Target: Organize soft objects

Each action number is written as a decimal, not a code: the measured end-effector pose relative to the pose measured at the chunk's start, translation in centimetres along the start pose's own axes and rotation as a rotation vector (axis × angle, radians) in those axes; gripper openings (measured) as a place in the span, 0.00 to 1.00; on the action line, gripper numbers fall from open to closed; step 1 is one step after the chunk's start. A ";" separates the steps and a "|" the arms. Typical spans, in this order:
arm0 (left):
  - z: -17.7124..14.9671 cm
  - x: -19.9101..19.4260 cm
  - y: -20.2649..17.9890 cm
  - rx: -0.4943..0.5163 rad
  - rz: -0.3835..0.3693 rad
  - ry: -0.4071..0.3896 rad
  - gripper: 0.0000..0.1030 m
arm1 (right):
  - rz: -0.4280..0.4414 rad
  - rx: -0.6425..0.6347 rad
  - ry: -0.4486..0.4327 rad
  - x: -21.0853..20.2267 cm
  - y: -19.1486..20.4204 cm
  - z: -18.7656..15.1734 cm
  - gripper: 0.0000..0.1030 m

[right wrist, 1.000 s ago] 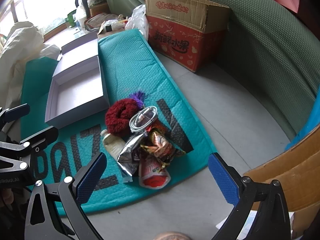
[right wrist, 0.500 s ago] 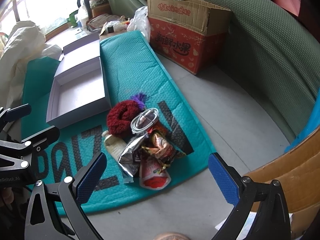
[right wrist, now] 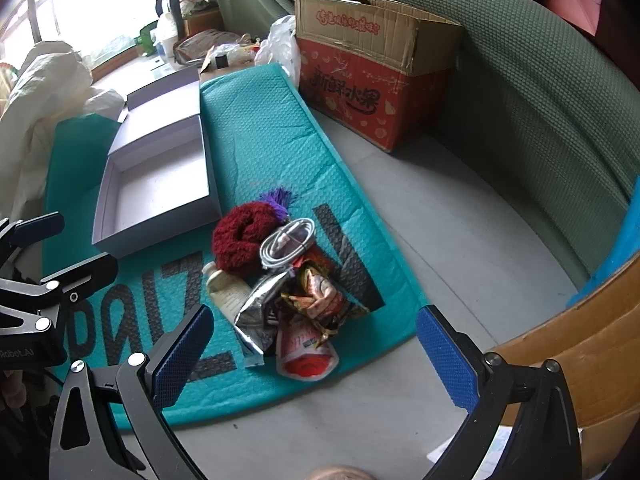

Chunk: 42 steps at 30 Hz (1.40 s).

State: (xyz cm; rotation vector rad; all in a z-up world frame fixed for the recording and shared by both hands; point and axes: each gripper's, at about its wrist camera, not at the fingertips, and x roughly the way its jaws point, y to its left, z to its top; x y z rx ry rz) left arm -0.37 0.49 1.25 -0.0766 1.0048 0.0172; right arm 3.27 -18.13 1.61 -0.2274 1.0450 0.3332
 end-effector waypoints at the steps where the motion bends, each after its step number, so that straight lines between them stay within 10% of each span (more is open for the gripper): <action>1: 0.0 0.0 0.0 0.000 -0.001 0.000 1.00 | 0.002 0.001 0.000 0.0 0.0 0.0 1.00; 42: -0.9 1.2 -0.7 -0.041 -0.065 0.047 1.00 | 0.074 0.007 0.016 0.3 -1.2 -1.3 0.95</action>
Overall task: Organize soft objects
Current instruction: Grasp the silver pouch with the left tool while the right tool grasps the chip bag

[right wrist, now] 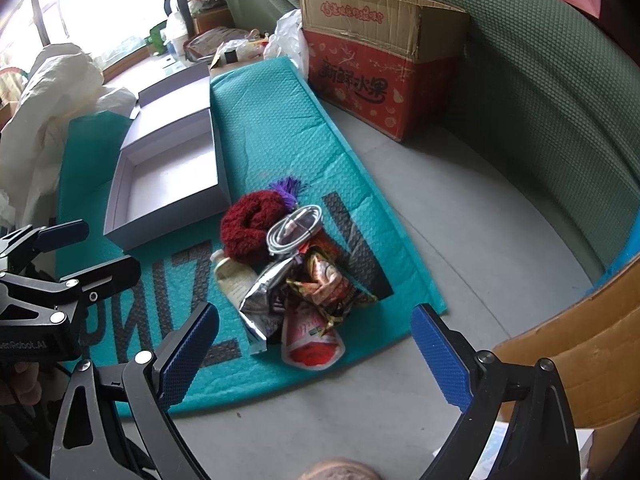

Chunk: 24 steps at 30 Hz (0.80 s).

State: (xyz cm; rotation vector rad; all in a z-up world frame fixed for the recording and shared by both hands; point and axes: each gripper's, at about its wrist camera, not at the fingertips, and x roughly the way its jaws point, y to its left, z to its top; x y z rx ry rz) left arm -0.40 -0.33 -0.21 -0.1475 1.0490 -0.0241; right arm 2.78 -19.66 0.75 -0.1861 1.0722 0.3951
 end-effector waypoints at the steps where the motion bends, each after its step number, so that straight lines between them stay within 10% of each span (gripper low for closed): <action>1: 0.0 0.2 -0.1 0.002 0.001 0.002 1.00 | 0.003 0.002 0.001 0.2 -0.1 0.0 0.95; 24: -0.7 8.2 -0.6 -0.046 -0.061 0.142 0.95 | 0.031 0.018 0.086 6.9 -2.6 -1.4 0.89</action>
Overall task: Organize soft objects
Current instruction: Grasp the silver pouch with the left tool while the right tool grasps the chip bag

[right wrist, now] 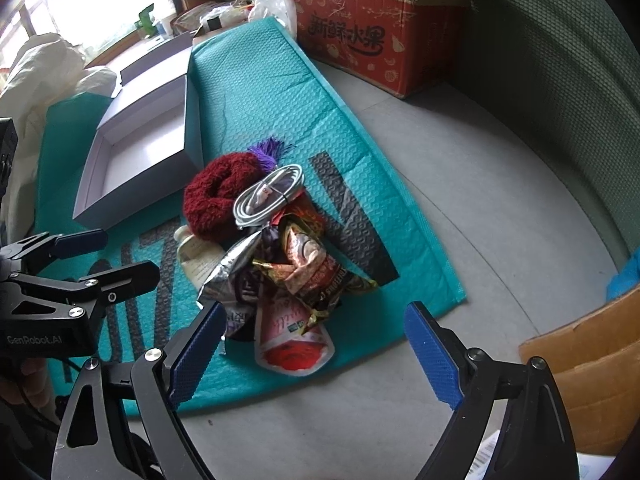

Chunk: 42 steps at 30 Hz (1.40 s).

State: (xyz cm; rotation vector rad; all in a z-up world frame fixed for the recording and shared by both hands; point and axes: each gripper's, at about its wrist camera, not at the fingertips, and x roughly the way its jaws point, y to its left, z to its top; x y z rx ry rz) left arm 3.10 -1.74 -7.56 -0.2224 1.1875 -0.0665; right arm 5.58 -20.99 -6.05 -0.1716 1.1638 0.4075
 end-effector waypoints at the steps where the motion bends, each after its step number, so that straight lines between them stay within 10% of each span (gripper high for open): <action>1: 0.0 0.2 -0.1 0.001 -0.005 0.001 0.95 | 0.001 -0.002 0.003 0.3 -0.1 0.0 0.88; 24: 0.4 4.2 -1.7 0.036 -0.085 0.065 0.74 | 0.080 -0.125 0.056 8.4 -0.8 1.2 0.67; 42: 0.2 8.7 -4.0 0.129 -0.101 0.152 0.47 | 0.154 -0.043 0.074 7.3 -3.1 0.0 0.53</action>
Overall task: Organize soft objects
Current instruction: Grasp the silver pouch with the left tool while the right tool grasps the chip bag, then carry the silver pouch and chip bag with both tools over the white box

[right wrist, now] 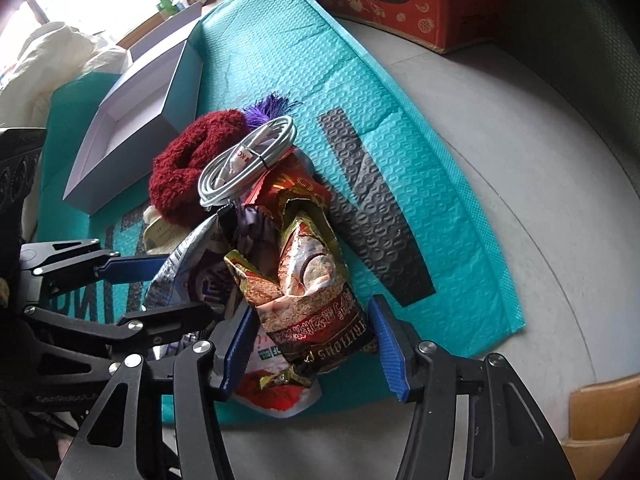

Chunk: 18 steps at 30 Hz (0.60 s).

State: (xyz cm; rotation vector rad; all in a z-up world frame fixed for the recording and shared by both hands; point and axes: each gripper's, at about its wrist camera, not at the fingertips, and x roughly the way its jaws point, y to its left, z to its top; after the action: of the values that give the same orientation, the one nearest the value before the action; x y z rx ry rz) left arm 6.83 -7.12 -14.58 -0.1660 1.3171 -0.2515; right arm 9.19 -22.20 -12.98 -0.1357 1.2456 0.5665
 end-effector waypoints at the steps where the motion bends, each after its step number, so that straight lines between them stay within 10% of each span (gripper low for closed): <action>1: 0.1 0.4 0.0 -0.007 -0.005 0.010 0.47 | -0.004 -0.007 0.001 -0.1 0.0 -0.1 0.53; 18: 1.9 2.6 -2.9 0.059 0.005 0.075 0.25 | -0.024 0.125 0.020 -1.4 -2.9 -0.3 0.39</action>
State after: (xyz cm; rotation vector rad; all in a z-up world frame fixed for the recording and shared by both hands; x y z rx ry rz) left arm 9.00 -10.65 -15.79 -0.1047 1.3823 -0.2941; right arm 10.05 -25.23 -12.35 -0.0511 1.2939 0.4660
